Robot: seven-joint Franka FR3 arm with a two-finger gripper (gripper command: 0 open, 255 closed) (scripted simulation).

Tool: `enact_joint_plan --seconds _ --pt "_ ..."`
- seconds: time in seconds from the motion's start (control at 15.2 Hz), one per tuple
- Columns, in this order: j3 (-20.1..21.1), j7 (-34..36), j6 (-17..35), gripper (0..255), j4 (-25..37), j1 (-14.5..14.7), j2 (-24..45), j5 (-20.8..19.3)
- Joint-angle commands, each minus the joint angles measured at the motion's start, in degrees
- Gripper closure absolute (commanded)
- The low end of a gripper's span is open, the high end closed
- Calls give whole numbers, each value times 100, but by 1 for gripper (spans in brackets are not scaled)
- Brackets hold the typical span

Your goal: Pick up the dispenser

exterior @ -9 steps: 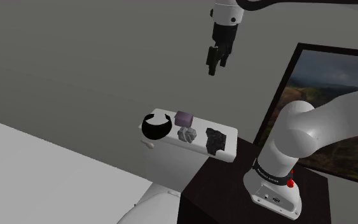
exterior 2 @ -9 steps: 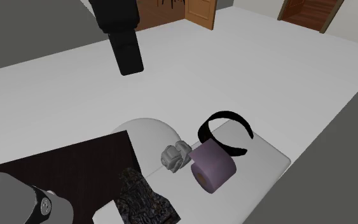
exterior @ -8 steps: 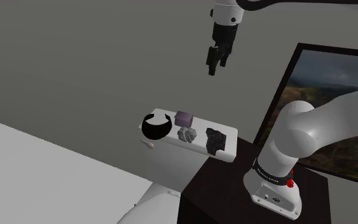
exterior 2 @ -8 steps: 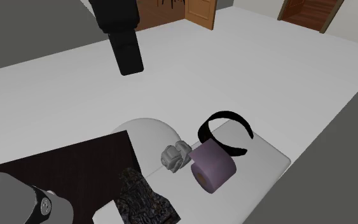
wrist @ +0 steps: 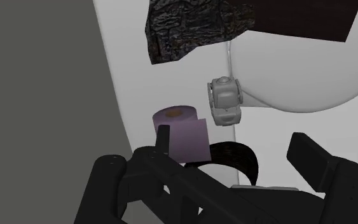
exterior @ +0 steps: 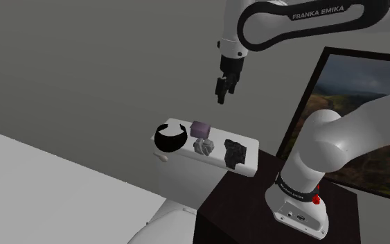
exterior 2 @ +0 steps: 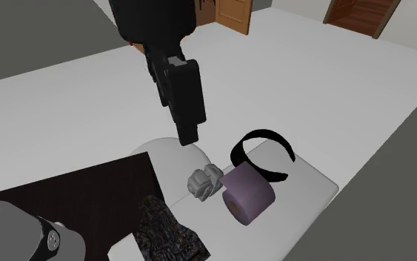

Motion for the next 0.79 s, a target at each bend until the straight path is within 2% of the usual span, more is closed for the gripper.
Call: enact_joint_plan --seconds 0.0,0.33,0.73 --pt "-33 -51 428 0 -263 44 175 25" --pt "-121 -202 1522 0 -774 146 817 82" --pt "-209 -420 2929 0 -1120 290 1948 186"
